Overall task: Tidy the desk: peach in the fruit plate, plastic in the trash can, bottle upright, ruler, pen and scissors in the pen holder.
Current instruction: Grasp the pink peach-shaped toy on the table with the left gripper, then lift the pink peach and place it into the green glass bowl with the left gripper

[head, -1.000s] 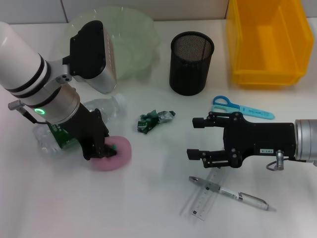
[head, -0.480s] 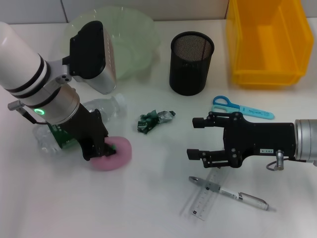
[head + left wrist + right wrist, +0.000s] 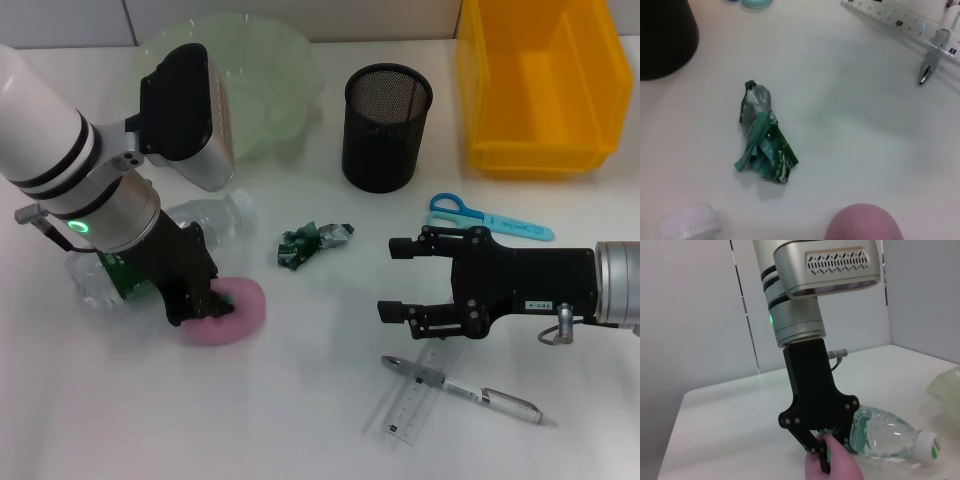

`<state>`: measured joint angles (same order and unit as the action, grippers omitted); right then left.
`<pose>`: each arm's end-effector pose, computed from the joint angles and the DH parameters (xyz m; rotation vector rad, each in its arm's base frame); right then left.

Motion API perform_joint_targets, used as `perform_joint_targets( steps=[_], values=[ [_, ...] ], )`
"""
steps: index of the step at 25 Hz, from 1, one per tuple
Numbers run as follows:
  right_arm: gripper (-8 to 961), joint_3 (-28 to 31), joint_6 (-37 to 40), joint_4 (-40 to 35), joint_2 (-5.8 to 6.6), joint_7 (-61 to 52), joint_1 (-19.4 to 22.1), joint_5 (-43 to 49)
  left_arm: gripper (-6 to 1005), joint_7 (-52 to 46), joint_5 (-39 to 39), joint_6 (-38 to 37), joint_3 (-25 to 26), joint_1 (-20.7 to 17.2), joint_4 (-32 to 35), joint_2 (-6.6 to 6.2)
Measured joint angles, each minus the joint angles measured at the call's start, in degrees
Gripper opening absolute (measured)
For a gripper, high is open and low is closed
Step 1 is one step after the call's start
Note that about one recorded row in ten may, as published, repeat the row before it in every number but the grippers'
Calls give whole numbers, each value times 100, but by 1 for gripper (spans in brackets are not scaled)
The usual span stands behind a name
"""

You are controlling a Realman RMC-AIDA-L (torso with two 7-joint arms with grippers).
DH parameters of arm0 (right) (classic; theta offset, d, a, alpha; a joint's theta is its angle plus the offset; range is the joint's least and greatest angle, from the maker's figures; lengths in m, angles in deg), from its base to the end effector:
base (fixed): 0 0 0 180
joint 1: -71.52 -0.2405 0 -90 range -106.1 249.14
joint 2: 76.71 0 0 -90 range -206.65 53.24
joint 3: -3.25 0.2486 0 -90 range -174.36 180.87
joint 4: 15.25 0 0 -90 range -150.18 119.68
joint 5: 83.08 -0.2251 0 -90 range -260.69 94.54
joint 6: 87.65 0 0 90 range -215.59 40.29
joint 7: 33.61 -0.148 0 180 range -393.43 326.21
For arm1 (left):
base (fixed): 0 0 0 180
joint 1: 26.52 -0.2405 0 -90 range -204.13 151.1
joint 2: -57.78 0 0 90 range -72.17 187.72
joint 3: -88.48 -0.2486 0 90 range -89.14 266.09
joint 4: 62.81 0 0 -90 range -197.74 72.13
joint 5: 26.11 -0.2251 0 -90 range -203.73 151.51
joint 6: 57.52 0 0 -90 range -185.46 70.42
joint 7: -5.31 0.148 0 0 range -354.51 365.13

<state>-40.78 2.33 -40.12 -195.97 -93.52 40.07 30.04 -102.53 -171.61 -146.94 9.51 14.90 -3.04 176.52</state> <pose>0.2621 0.3092 -0.0490 -2.8755 0.3491 0.7572 -0.1895 0.3645 -0.0342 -3.0357 -0.1749 0.6953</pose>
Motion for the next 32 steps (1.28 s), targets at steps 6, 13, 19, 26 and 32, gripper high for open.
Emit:
perform_joint_targets(
  steps=[6,13,19,26,32],
  values=[
    [785,0,-4,0,0,0,9,0,57,0,10,-36,5,-2,0,0],
    [785,0,-8,0,6,0,29,0,56,22,253,-142,123,-26,103,-2],
    [785,0,2,0,16,0,34,0,55,119,711,-396,460,-145,450,-24],
    [785,0,48,-11,32,5,35,0,55,516,1340,-518,1173,-382,513,-36],
    [785,0,54,-18,37,7,34,0,55,1144,2104,-490,1876,-699,291,-36]
  ],
)
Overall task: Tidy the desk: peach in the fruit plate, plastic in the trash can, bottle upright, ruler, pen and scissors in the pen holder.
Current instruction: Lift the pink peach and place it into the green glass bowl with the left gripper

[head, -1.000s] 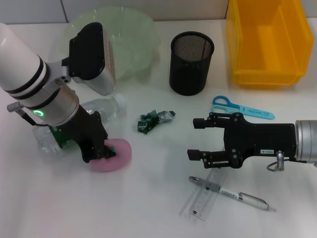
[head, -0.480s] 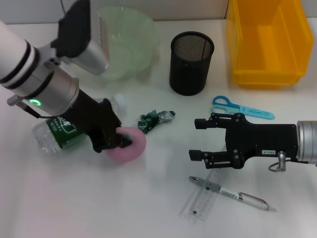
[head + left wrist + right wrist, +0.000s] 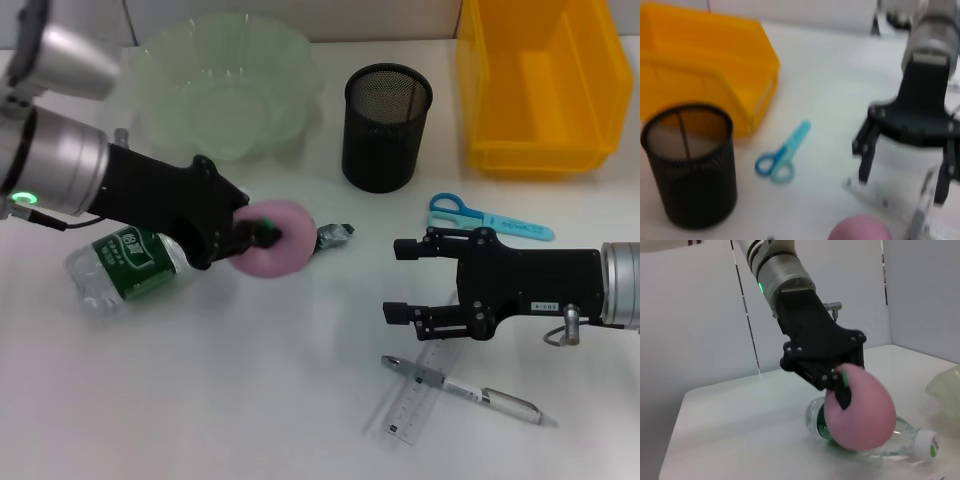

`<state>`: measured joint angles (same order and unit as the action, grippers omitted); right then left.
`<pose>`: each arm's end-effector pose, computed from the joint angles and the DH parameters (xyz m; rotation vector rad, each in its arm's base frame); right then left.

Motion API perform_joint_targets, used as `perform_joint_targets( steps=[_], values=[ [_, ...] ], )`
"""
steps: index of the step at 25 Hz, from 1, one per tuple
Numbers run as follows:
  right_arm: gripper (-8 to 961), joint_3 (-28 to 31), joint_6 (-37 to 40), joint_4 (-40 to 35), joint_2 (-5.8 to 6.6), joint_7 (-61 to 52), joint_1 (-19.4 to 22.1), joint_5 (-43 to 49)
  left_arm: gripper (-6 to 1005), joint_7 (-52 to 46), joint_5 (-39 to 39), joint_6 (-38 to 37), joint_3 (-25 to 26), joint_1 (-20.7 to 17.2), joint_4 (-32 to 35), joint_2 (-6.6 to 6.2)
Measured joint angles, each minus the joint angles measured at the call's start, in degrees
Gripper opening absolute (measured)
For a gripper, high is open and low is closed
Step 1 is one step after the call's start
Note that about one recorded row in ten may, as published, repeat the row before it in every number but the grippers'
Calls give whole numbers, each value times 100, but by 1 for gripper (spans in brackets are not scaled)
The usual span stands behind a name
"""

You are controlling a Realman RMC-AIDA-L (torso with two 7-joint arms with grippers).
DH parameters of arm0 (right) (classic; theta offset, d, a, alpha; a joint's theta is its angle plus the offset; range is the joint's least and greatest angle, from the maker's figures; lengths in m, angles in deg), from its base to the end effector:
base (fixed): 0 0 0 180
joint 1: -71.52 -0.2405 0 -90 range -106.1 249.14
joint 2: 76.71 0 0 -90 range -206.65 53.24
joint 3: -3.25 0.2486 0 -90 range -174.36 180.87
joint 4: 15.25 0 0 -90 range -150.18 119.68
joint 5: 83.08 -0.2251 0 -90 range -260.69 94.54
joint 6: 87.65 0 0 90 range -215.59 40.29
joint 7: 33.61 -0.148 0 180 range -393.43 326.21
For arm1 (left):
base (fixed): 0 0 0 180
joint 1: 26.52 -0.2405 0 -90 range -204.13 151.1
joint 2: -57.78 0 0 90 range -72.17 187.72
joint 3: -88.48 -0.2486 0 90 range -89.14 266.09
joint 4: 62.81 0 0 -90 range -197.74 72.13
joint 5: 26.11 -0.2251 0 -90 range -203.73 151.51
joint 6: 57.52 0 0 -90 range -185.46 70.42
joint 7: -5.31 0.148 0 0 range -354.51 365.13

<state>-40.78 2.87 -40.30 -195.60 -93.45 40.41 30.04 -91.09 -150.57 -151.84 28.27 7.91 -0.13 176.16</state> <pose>0.2645 0.3081 -0.0458 -2.8761 0.3467 0.7559 -0.1850 0.3598 0.0138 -3.0337 -0.2627 -0.1283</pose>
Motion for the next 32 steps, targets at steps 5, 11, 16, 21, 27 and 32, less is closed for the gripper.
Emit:
perform_joint_targets(
  steps=[5,11,16,21,27,32],
  values=[
    [785,0,1,0,6,2,-5,0,56,707,809,-27,368,-244,-508,-4],
    [786,0,2,0,7,4,-10,0,56,1761,1615,-81,908,-360,-1516,-15],
    [786,0,1,0,7,6,-9,0,56,2604,2012,-132,1421,-385,-2411,-17],
    [786,0,3,0,7,5,-17,0,53,3343,2136,-7,1538,-393,-3037,-3],
    [786,0,3,0,7,6,-35,0,51,4207,2271,218,1543,-376,-3774,21],
    [785,0,-33,0,-3,8,-48,0,50,4510,2526,283,1554,-414,-4046,23]
  ],
)
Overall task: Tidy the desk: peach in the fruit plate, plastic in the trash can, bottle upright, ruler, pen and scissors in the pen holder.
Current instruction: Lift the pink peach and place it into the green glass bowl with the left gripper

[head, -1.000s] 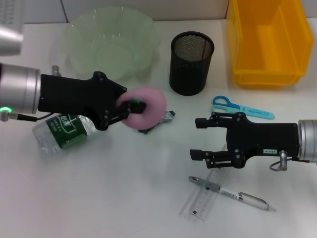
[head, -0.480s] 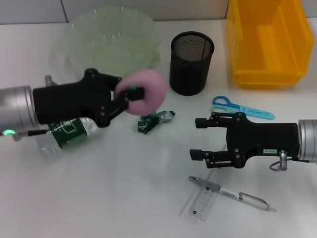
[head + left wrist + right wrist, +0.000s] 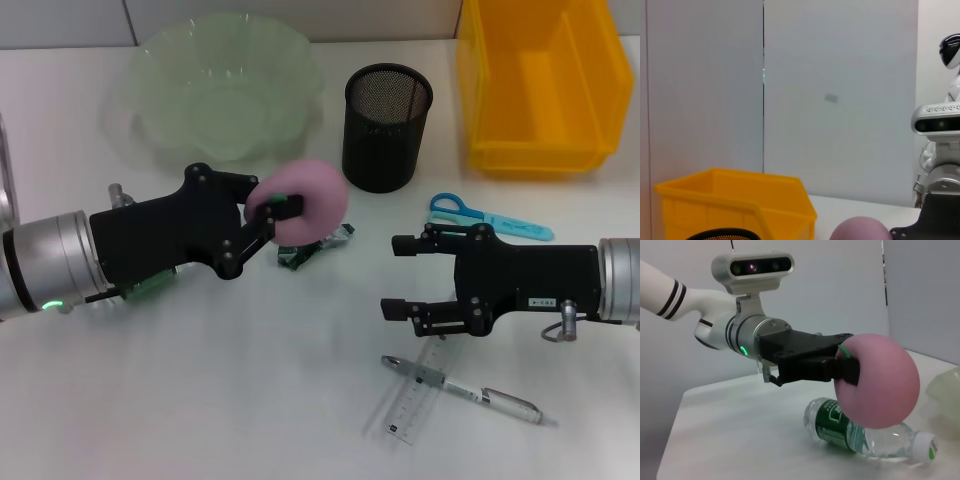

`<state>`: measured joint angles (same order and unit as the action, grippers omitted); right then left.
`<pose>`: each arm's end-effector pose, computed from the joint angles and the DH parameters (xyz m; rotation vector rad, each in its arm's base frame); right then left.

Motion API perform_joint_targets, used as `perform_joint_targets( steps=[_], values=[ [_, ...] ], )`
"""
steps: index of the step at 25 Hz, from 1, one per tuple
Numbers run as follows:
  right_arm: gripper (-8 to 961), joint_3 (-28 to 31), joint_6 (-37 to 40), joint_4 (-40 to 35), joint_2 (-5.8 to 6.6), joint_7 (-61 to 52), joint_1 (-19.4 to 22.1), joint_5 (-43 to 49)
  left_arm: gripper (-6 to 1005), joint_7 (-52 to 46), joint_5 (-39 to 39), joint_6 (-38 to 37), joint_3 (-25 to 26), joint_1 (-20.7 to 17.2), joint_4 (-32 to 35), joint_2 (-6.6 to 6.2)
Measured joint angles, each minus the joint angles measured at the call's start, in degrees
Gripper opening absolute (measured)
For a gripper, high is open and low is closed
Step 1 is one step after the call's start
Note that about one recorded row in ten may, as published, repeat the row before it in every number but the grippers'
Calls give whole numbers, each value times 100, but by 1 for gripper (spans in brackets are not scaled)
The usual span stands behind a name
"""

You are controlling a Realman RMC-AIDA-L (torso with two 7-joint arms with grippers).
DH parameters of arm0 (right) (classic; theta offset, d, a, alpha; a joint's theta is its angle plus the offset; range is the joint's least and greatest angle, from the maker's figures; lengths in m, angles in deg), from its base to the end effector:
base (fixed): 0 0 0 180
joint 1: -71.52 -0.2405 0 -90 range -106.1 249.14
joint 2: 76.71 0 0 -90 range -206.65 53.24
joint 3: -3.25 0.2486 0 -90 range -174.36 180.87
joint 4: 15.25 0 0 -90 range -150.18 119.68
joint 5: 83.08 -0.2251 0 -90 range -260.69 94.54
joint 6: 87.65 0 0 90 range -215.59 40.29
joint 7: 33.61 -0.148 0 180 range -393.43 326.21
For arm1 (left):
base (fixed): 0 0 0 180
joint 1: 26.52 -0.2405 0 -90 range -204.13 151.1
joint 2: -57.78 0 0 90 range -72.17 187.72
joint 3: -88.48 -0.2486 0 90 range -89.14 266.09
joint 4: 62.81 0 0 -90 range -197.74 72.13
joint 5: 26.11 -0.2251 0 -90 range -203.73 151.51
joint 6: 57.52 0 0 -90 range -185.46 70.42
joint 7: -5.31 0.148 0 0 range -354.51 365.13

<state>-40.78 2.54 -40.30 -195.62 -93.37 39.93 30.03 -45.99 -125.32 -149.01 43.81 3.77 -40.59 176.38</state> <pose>0.2623 0.3109 -0.0460 -2.8759 0.3347 0.7516 -0.2520 0.3177 -0.0324 -2.6570 -0.2148 -0.9708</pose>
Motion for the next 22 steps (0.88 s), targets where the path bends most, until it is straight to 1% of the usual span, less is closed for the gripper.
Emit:
perform_joint_targets(
  steps=[13,16,19,22],
  values=[
    [785,0,-14,0,-9,0,-14,0,54,-45,15,142,-12,43,-49,-19],
    [785,8,-20,-1,-9,0,-14,0,56,-42,75,229,8,55,-62,-3],
    [785,10,-20,-19,-9,0,-14,0,58,40,437,461,13,94,-200,18],
    [786,10,-20,-34,-15,0,-14,0,59,193,1043,809,15,190,-495,23]
  ],
)
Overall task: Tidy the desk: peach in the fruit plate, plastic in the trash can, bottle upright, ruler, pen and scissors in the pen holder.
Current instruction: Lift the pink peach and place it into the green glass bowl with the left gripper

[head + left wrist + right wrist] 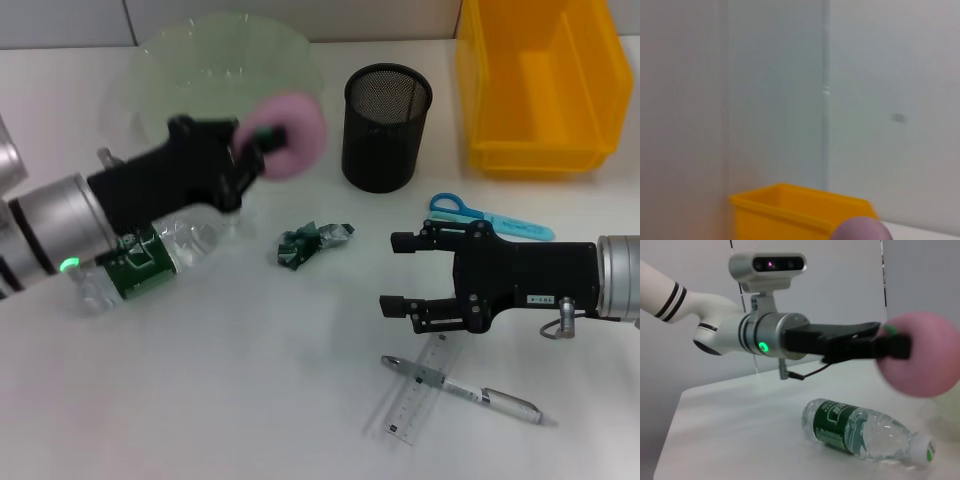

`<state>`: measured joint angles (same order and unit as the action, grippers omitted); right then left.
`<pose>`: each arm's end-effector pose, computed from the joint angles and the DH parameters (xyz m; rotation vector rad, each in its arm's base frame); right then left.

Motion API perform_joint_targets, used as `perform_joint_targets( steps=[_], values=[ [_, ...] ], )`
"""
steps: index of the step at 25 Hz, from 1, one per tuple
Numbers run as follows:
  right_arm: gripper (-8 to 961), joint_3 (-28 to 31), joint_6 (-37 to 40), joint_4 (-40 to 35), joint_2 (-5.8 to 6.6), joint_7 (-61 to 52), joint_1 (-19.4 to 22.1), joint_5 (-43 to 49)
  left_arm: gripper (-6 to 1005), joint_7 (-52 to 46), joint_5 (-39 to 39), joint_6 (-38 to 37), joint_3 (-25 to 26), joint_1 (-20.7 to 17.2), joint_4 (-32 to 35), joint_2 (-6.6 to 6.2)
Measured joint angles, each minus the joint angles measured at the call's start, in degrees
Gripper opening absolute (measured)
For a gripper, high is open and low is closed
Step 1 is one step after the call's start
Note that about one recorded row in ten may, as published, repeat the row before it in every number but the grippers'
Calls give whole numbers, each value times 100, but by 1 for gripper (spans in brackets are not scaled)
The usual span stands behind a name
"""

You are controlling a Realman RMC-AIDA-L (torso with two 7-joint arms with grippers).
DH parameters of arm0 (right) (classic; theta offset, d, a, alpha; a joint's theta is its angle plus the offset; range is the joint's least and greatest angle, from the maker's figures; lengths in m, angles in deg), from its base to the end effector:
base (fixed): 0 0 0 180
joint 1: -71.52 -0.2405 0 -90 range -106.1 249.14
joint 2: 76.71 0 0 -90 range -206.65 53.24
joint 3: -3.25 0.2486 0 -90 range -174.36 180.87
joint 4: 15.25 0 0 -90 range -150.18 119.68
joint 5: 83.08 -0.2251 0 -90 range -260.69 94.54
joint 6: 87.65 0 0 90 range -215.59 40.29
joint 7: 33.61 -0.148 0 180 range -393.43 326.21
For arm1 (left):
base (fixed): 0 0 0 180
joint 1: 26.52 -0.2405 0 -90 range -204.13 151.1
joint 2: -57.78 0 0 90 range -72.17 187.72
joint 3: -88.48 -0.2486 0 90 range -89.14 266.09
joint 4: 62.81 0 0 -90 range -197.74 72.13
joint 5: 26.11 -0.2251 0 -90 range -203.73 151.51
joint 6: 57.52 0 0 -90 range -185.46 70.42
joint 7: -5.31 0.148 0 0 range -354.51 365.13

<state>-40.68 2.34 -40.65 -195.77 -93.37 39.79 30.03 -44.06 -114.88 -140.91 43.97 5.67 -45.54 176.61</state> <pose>0.2610 0.3126 -0.0459 -2.8721 0.3265 0.7493 -0.2510 0.3439 -0.0339 -2.4491 -0.3334 -0.9923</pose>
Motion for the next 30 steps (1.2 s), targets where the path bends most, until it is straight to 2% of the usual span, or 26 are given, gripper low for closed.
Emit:
perform_joint_targets(
  steps=[7,11,19,30],
  values=[
    [786,-2,31,-26,-2,0,2,0,63,360,975,1338,24,322,-452,25],
    [786,-2,19,-28,-9,0,10,0,66,548,1489,1830,22,465,-573,31],
    [786,-1,0,-18,-11,0,-2,0,70,874,2049,3068,31,862,-659,35],
    [786,-1,0,-8,-15,0,0,-34,76,1247,2284,3369,30,1046,-833,34]
  ],
)
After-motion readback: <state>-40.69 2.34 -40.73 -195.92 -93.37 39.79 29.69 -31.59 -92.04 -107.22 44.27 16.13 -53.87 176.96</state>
